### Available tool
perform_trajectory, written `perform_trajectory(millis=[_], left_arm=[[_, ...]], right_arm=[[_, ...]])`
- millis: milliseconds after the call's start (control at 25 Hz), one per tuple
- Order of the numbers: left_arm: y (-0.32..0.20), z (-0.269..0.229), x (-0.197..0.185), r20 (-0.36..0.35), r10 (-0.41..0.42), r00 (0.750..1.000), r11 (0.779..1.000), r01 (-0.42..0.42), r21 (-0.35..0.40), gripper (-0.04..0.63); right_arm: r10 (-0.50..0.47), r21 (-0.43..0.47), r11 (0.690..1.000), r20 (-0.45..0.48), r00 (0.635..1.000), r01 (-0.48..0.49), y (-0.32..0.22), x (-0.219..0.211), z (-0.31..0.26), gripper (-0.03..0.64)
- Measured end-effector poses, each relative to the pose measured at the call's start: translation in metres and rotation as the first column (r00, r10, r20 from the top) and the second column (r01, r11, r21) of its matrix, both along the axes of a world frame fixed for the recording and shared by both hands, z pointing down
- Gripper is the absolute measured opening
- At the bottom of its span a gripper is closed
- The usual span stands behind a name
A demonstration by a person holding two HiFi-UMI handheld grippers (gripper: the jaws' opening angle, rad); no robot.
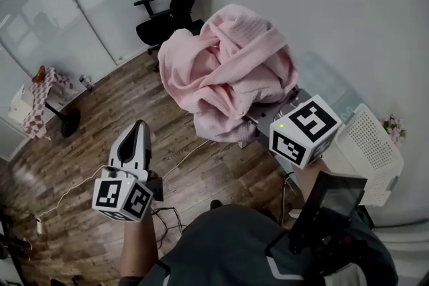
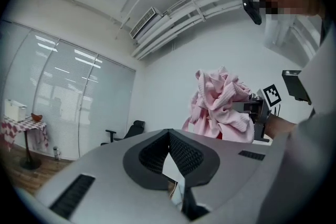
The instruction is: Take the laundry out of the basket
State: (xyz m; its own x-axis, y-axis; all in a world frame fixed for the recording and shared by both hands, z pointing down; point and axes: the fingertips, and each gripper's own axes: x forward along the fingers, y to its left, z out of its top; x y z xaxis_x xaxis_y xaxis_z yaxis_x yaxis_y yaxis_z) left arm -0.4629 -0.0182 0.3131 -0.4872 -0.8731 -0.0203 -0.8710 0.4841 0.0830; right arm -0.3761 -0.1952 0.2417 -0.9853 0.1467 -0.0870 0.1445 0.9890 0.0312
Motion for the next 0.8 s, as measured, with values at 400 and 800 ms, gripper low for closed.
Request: perform_trajectory(millis=[400,800], left_arm=[[0.004,0.016,-0.009,-0.003,-0.182,0.983,0.983,0.182,-0.011,0.008],[-0.001,0.029,-0.013,-0.016,-0.278,0.96,0.96,0.277,-0.041,0.008]], right_arm=[[-0.126,-0.023,0.992,0.007,0.992,0.127,0.0,-0.027,0.027,0.295],[-0.176,-0.024,0.984,-0.02,0.984,0.175,-0.003,-0.044,0.05,0.295]])
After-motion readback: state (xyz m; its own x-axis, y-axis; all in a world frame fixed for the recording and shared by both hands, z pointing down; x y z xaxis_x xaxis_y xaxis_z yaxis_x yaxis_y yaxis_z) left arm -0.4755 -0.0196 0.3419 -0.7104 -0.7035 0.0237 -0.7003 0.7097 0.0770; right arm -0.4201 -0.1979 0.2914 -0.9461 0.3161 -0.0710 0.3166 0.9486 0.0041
